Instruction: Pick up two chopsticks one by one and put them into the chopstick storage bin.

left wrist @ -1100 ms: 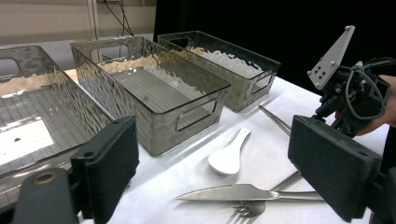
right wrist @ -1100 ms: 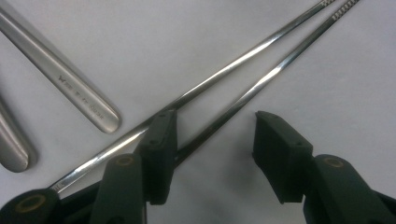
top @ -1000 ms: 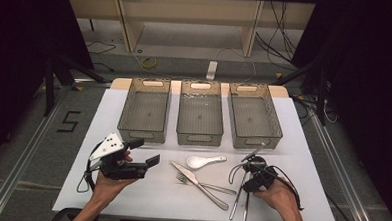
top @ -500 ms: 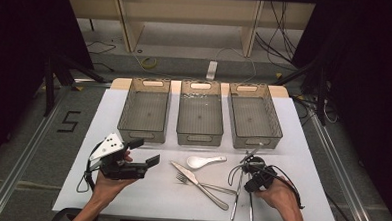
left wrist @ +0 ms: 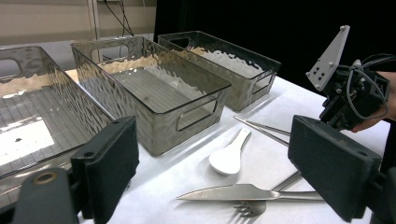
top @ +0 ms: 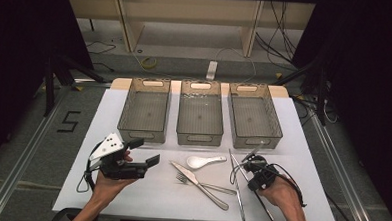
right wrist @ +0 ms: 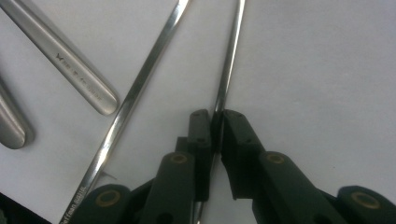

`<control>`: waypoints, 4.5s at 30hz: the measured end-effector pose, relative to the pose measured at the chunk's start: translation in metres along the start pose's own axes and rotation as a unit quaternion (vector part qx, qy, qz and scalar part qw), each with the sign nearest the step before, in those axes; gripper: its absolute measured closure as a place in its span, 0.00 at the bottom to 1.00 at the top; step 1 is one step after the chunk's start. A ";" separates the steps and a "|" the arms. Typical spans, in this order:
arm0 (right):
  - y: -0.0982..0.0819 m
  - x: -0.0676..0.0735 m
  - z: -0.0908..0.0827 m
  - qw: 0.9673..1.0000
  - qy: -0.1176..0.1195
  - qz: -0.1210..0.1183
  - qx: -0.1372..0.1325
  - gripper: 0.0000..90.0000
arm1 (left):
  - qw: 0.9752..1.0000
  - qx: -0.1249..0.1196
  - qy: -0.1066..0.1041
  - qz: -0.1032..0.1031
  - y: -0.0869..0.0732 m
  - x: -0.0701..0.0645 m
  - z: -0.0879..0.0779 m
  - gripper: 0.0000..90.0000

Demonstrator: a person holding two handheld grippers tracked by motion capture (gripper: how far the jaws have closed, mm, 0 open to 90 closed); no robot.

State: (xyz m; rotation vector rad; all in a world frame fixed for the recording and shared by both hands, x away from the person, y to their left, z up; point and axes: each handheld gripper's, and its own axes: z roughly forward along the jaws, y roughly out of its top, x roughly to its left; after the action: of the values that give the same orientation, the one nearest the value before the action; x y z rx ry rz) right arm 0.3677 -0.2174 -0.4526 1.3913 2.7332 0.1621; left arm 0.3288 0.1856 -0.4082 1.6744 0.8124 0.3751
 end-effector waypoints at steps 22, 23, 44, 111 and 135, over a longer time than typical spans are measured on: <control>-0.004 -0.009 -0.016 0.999 0.001 -0.017 -0.040 0.96 | 1.000 -0.003 0.003 -0.002 0.001 0.001 0.000 0.18; -0.005 -0.010 -0.019 0.999 0.000 -0.022 -0.043 0.96 | 1.000 -0.002 0.003 -0.002 0.001 0.001 0.000 0.18; 0.016 0.055 -0.060 0.976 0.005 -0.188 -0.108 0.96 | 0.990 0.095 -0.076 0.066 0.016 -0.019 0.042 0.20; 0.023 0.120 -0.058 0.919 0.016 -0.383 -0.095 0.92 | 0.864 0.307 -0.257 0.306 -0.006 -0.078 0.092 0.96; 0.008 0.062 -0.080 0.954 0.039 -0.151 -0.255 0.37 | 0.944 0.261 -0.111 0.169 0.018 -0.020 0.079 0.96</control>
State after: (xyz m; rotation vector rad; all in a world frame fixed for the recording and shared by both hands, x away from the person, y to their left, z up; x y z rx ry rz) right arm 0.3285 -0.1678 -0.3731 0.8362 2.6417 0.8449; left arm 0.3709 0.1131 -0.4087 2.3183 0.4720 0.2056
